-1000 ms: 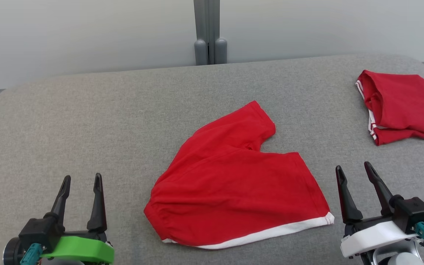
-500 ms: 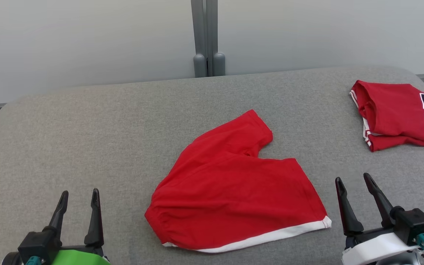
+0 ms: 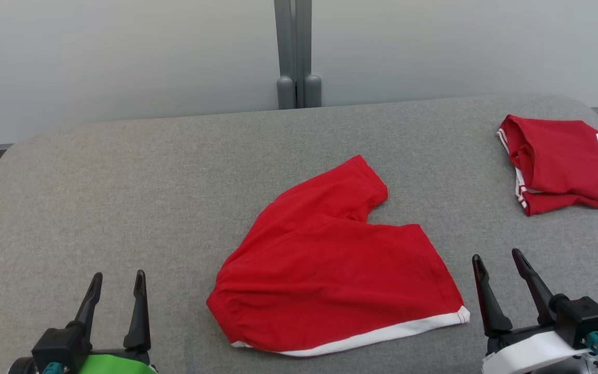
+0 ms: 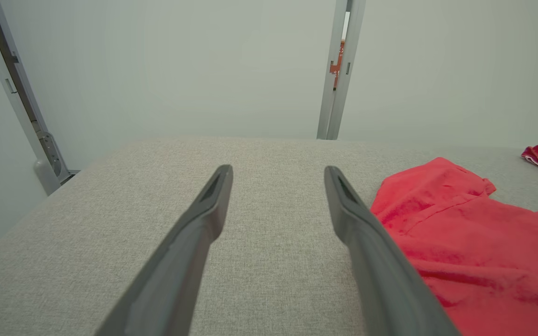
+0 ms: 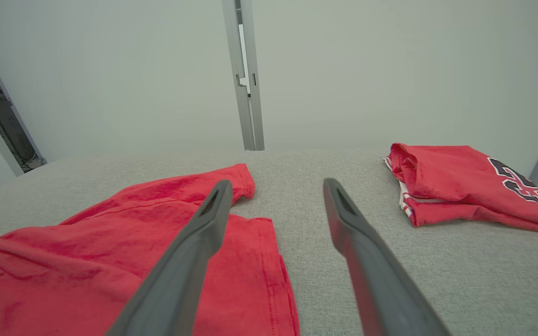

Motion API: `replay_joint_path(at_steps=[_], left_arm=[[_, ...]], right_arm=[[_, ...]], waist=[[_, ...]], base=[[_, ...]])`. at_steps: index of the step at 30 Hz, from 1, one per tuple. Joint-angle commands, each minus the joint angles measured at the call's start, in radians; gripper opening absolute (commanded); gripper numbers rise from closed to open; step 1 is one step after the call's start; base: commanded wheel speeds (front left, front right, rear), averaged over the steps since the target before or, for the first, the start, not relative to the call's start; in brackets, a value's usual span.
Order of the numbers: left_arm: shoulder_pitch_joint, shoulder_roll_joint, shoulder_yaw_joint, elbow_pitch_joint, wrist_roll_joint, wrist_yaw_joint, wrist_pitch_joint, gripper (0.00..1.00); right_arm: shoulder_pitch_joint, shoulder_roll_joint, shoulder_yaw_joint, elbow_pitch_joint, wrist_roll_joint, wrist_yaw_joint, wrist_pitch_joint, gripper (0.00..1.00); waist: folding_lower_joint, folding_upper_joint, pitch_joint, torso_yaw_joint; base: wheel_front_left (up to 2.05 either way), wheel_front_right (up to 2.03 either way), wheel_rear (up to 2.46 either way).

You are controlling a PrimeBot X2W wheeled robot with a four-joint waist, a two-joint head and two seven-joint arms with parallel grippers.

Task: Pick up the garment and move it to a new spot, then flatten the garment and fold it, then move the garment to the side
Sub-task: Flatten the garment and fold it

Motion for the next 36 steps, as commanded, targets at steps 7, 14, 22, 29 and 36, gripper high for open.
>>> replay_joint_path(at_steps=[7,14,22,29,36], left_arm=[[0.011,-0.001,-0.021,0.009,0.013,-0.005,0.000,1.00],[0.023,-0.002,-0.122,0.068,0.017,-0.007,0.000,1.00],[0.016,0.017,-0.304,0.155,-0.020,-0.007,0.000,1.00],[-0.031,0.036,-0.401,0.240,-0.060,-0.007,0.000,1.00],[-0.101,0.040,-0.470,0.319,-0.086,-0.007,0.000,1.00]], right_arm=[[-0.006,0.002,-0.001,0.016,-0.003,-0.002,-0.003,1.00],[-0.033,0.000,-0.017,0.076,-0.012,-0.002,-0.006,1.00],[-0.064,0.010,-0.038,0.192,-0.021,-0.002,-0.016,1.00],[-0.106,0.015,-0.026,0.324,-0.009,-0.002,-0.020,1.00],[-0.155,0.025,-0.005,0.441,0.009,-0.002,-0.020,1.00]], waist=[[0.0000,0.0000,0.005,0.003],[0.0000,0.0000,0.017,0.006],[0.0000,0.0000,0.048,0.011],[0.0000,0.0000,0.073,0.006],[0.0000,0.0000,0.101,0.011]], base=[[0.00,0.00,0.00],[0.00,0.00,0.00],[0.00,0.00,0.00],[0.00,0.00,0.00],[0.00,0.00,0.00]])
